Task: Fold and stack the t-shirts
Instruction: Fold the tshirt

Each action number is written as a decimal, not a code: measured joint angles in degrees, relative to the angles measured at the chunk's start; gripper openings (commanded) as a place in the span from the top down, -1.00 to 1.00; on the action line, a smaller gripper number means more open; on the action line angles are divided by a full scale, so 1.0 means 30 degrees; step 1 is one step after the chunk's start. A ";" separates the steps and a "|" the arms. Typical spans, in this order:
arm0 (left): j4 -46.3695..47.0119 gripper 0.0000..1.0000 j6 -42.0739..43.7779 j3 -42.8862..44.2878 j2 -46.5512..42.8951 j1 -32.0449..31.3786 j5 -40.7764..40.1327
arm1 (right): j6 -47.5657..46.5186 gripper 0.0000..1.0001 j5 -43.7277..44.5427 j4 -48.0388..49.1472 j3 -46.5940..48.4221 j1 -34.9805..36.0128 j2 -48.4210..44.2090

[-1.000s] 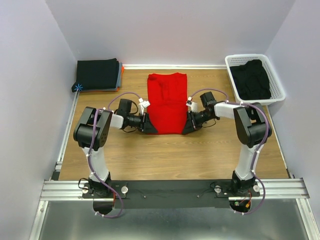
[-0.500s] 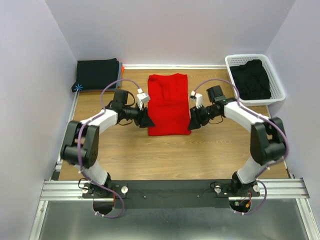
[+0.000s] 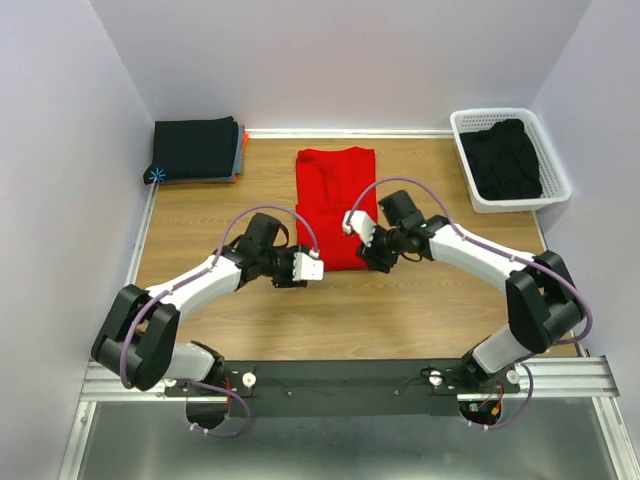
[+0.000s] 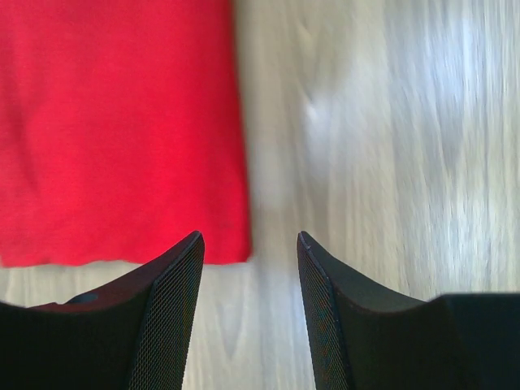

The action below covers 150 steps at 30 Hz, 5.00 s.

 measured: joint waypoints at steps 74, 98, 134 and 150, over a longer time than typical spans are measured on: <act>-0.8779 1.00 -0.0896 0.8845 -0.1596 0.0051 -0.0656 | -0.2514 0.99 0.0036 -0.9908 0.7759 -0.0189 -0.1144; -0.3898 1.00 -0.1275 1.2662 1.1839 0.3679 -0.0335 | -0.3570 0.98 -0.2244 -0.7512 1.4848 -0.3366 1.2437; -0.3257 -0.01 -0.5209 1.3457 1.0411 0.6091 -0.0270 | 0.3796 -0.50 -0.1224 -0.7708 1.6852 -0.4291 1.1584; 0.4656 0.22 -1.8644 0.9683 1.1176 0.5107 0.6885 | 1.3413 0.46 -1.1366 -0.1625 1.3019 -0.4218 1.2247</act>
